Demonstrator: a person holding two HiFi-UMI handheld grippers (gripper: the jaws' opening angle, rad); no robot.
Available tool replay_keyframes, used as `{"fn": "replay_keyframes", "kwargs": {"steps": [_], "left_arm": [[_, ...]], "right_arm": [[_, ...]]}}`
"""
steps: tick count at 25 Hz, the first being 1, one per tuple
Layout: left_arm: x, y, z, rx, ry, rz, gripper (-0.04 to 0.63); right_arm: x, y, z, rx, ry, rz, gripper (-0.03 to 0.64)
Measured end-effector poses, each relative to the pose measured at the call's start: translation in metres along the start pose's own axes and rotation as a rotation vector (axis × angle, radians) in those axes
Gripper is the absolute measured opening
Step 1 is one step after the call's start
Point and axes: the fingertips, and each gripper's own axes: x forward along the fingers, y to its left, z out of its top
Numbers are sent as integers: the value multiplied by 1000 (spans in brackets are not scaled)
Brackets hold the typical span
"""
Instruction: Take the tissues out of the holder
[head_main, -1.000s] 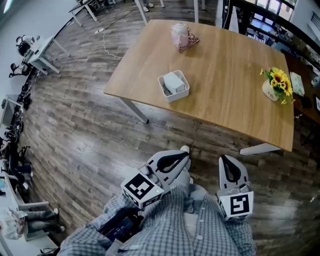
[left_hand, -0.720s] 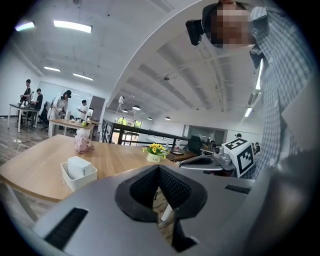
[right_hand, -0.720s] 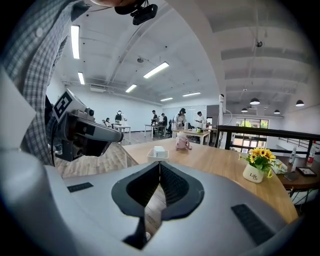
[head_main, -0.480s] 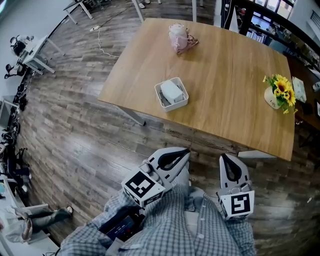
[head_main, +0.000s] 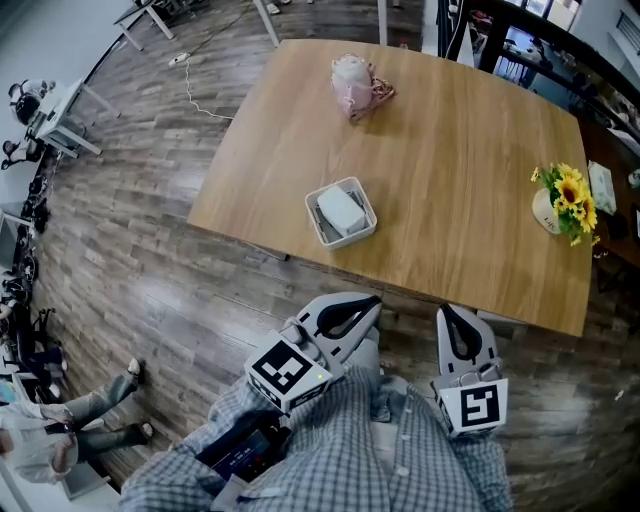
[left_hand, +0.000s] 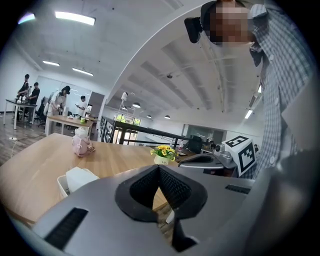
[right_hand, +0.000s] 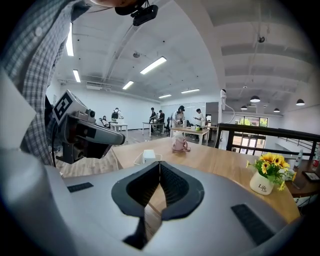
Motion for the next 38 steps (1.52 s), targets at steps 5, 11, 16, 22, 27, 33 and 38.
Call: {"fn": "replay_keyframes", "kwargs": {"steps": [5,11,16,22,27,33,38], "left_arm": [[12,25,11,20,1,-25,6],[30,54,24,23,9,-58,6],[37,76,29,15,9,-64,6],[44,100,34,5,11,-66,6],[47,117,38,-5,13,-72,6],[45,132,37,-13,10,-59,6],[38,146,35,-34,11,-20,6]], "right_arm": [[23,-10,10,0,19,-23,12],[55,-22,23,10,9,-30,12],[80,-26,35,33,-17,-39,12],[106,-27,38,34,-1,-26,12],[124,-26,39,56,11,-25,12],[141,-9,25,27,95,24,12],[153,9,10,32,165,70,14]]}}
